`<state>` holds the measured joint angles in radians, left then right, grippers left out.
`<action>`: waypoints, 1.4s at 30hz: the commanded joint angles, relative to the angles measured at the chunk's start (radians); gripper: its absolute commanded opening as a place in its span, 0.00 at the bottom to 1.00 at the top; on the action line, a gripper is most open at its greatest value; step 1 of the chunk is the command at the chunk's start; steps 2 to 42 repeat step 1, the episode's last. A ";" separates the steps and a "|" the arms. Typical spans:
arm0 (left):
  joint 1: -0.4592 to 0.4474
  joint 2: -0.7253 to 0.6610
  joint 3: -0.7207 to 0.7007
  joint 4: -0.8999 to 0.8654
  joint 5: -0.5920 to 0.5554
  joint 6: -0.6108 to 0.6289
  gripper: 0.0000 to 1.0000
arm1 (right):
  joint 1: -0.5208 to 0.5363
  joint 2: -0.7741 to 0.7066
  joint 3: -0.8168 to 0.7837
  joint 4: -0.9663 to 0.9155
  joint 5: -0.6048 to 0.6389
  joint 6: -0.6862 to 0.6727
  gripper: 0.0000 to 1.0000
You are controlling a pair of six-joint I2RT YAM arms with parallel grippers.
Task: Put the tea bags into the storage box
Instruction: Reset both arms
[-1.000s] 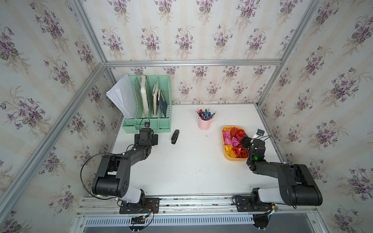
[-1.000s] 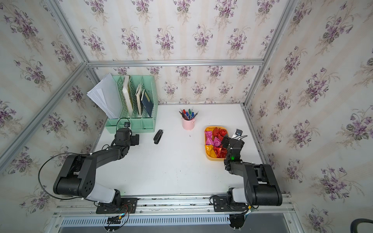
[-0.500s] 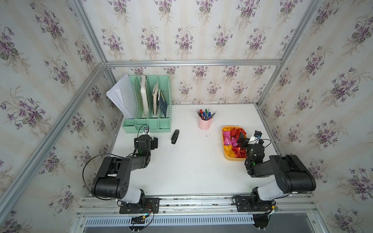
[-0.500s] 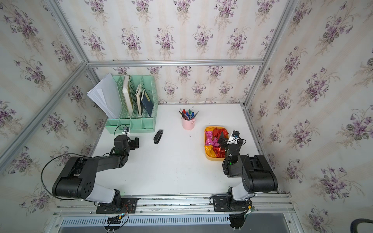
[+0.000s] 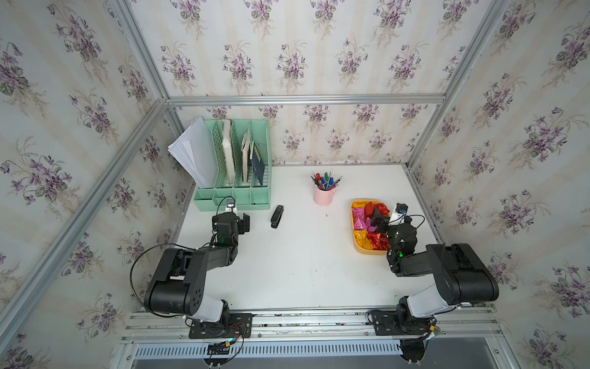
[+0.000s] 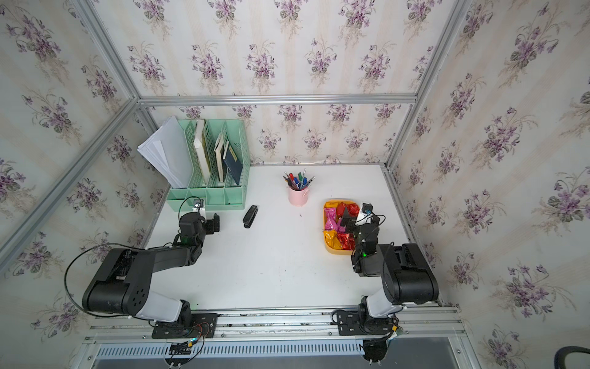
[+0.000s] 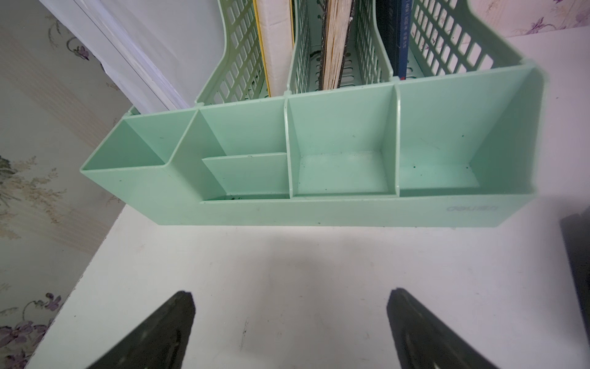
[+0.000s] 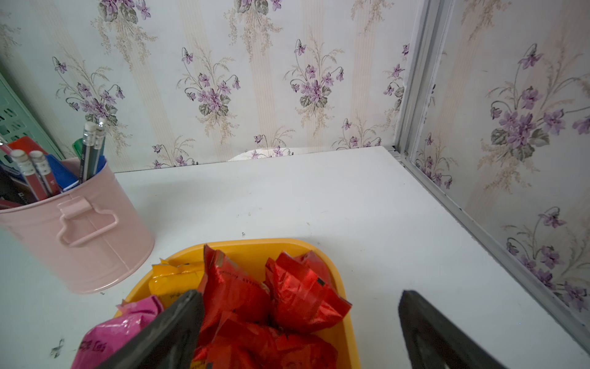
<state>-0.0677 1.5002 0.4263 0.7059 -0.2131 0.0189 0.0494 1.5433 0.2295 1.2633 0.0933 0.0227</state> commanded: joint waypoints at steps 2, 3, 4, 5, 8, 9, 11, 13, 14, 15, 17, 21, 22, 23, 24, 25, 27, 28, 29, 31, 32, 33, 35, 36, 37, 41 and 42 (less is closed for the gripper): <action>0.003 -0.002 0.004 0.030 0.011 0.002 0.99 | 0.000 -0.005 -0.004 0.007 -0.012 -0.012 1.00; 0.003 -0.002 0.004 0.030 0.011 0.002 0.99 | 0.000 -0.005 -0.004 0.007 -0.012 -0.012 1.00; 0.003 -0.002 0.004 0.030 0.011 0.002 0.99 | 0.000 -0.005 -0.004 0.007 -0.012 -0.012 1.00; 0.003 -0.002 0.004 0.030 0.011 0.002 0.99 | 0.000 -0.005 -0.004 0.007 -0.012 -0.012 1.00; 0.003 -0.002 0.004 0.030 0.011 0.002 0.99 | 0.000 -0.005 -0.004 0.007 -0.012 -0.012 1.00; 0.003 -0.002 0.004 0.030 0.011 0.002 0.99 | 0.000 -0.005 -0.004 0.007 -0.012 -0.012 1.00; 0.003 -0.002 0.004 0.030 0.011 0.002 0.99 | 0.000 -0.005 -0.004 0.007 -0.012 -0.012 1.00; 0.003 -0.002 0.004 0.030 0.011 0.002 0.99 | 0.000 -0.005 -0.004 0.007 -0.012 -0.012 1.00; 0.003 -0.002 0.004 0.030 0.011 0.002 0.99 | 0.000 -0.005 -0.004 0.007 -0.012 -0.012 1.00; 0.003 -0.002 0.004 0.030 0.011 0.002 0.99 | 0.000 -0.005 -0.004 0.007 -0.012 -0.012 1.00; 0.003 -0.002 0.004 0.030 0.011 0.002 0.99 | 0.000 -0.005 -0.004 0.007 -0.012 -0.012 1.00; 0.003 -0.002 0.004 0.030 0.011 0.002 0.99 | 0.000 -0.005 -0.004 0.007 -0.012 -0.012 1.00; 0.003 -0.002 0.004 0.030 0.011 0.002 0.99 | 0.000 -0.005 -0.004 0.007 -0.012 -0.012 1.00; 0.003 -0.002 0.004 0.030 0.011 0.002 0.99 | 0.000 -0.005 -0.004 0.007 -0.012 -0.012 1.00; 0.003 -0.002 0.004 0.030 0.011 0.002 0.99 | 0.000 -0.005 -0.004 0.007 -0.012 -0.012 1.00; 0.003 -0.002 0.004 0.030 0.011 0.002 0.99 | 0.000 -0.005 -0.004 0.007 -0.012 -0.012 1.00; 0.003 -0.002 0.004 0.030 0.011 0.002 0.99 | 0.000 -0.005 -0.004 0.007 -0.012 -0.012 1.00; 0.003 -0.002 0.004 0.030 0.011 0.002 0.99 | 0.000 -0.005 -0.004 0.007 -0.012 -0.012 1.00; 0.003 -0.002 0.004 0.030 0.011 0.002 0.99 | 0.000 -0.005 -0.004 0.007 -0.012 -0.012 1.00; 0.003 -0.002 0.004 0.030 0.011 0.002 0.99 | 0.000 -0.005 -0.004 0.007 -0.012 -0.012 1.00; 0.003 -0.002 0.004 0.030 0.011 0.002 0.99 | 0.000 -0.005 -0.004 0.007 -0.012 -0.012 1.00; 0.003 -0.002 0.004 0.030 0.011 0.002 0.99 | 0.000 -0.005 -0.004 0.007 -0.012 -0.012 1.00; 0.003 -0.002 0.004 0.030 0.011 0.002 0.99 | 0.000 -0.005 -0.004 0.007 -0.012 -0.012 1.00; 0.003 -0.002 0.004 0.030 0.011 0.002 0.99 | 0.000 -0.005 -0.004 0.007 -0.012 -0.012 1.00; 0.003 -0.002 0.004 0.030 0.011 0.002 0.99 | 0.000 -0.005 -0.004 0.007 -0.012 -0.012 1.00; 0.003 -0.002 0.004 0.030 0.011 0.002 0.99 | 0.000 -0.005 -0.004 0.007 -0.012 -0.012 1.00; 0.003 -0.002 0.004 0.030 0.011 0.002 0.99 | 0.000 -0.005 -0.004 0.007 -0.012 -0.012 1.00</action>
